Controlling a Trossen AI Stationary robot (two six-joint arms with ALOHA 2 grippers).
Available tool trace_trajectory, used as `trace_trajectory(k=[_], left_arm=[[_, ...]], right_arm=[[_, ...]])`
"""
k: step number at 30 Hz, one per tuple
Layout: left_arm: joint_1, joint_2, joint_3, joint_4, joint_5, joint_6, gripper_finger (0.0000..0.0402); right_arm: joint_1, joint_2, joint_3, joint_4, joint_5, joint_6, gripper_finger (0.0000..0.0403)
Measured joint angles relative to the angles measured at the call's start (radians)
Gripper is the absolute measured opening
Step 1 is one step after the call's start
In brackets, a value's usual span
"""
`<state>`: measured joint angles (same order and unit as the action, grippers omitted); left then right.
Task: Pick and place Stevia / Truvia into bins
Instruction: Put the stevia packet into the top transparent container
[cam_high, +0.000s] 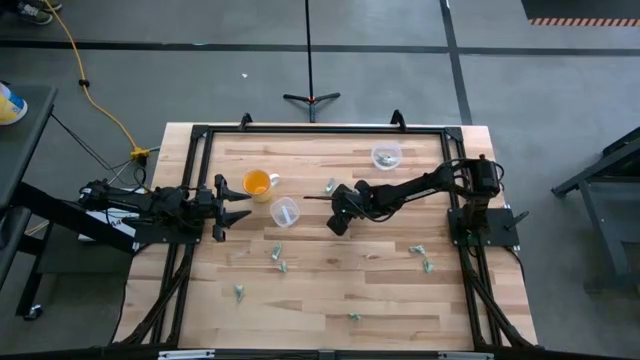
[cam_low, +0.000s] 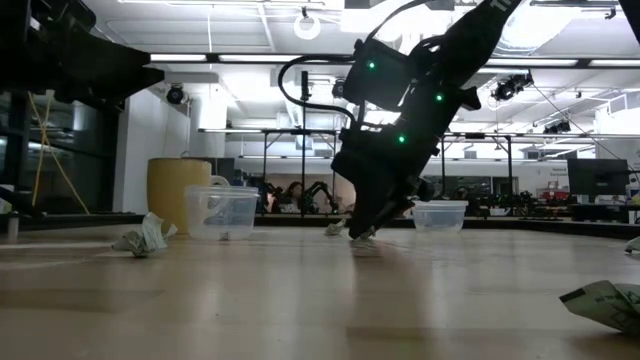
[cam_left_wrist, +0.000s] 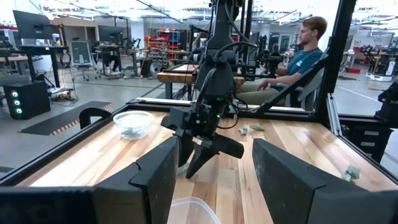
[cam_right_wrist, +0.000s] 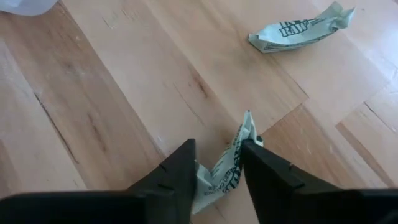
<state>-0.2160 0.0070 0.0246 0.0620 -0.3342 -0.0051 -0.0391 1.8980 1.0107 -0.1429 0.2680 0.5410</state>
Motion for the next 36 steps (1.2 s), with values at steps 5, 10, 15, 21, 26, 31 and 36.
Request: trace_trajectory(k=[5, 10, 15, 21, 26, 31, 36], left_arm=[[0.0, 0.0, 0.0, 0.0, -0.002, 0.0, 0.0241], [0.0, 0.0, 0.0, 0.0, -0.002, 0.0, 0.0241], [0.0, 0.0, 0.0, 0.0, -0.002, 0.0, 0.0241], [0.0, 0.0, 0.0, 0.0, -0.002, 0.0, 0.0241], [0.0, 0.0, 0.0, -0.002, -0.002, 0.0, 0.0241], [0.0, 0.0, 0.0, -0.003, -0.001, 0.0, 0.0241], [0.0, 0.0, 0.0, -0.004, -0.001, 0.0, 0.0241]], right_arm=[[0.0, -0.005, 0.0, -0.003, -0.008, -0.009, 0.0065], [-0.006, -0.041, 0.058, -0.154, -0.022, -0.094, 0.0013], [-0.03, -0.103, 0.193, -0.453, 0.104, -0.164, 0.0017], [-0.11, -0.147, 0.342, -0.798, 0.279, -0.195, 0.0007], [-0.234, -0.153, 0.365, -0.924, 0.276, -0.211, 0.0011], [-0.374, -0.152, 0.337, -0.937, 0.22, -0.248, 0.0009], [-0.484, -0.152, 0.293, -0.898, 0.151, -0.272, 0.0009]])
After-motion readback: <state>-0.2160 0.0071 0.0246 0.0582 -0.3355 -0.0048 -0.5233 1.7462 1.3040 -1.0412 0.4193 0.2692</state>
